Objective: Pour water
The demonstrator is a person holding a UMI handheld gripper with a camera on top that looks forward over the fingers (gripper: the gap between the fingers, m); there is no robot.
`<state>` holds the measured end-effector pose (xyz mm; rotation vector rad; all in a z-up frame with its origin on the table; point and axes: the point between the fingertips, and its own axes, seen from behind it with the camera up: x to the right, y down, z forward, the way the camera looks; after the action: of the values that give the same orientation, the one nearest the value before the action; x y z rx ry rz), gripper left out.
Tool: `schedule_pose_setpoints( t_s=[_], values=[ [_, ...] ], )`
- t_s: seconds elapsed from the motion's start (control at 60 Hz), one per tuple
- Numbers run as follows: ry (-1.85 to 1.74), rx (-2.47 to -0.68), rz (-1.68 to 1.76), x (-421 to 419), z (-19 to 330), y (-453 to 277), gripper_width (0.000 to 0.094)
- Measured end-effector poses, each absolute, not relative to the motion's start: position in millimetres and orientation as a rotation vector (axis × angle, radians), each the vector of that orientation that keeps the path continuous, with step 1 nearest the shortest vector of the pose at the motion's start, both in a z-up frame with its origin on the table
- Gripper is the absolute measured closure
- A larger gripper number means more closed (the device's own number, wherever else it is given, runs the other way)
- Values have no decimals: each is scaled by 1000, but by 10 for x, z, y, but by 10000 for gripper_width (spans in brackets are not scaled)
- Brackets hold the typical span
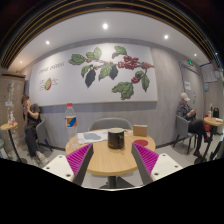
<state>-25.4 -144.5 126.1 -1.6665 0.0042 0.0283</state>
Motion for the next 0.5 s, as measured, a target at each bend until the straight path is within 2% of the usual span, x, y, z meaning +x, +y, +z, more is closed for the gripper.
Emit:
schedule_pose_setpoints(
  t_s=[0.283, 0.5],
  values=[
    [-12, -1693, 57, -409, 1229, -1322, 109],
    [-98, -1673, 104, -789, 1370, -1062, 107]
  ],
)
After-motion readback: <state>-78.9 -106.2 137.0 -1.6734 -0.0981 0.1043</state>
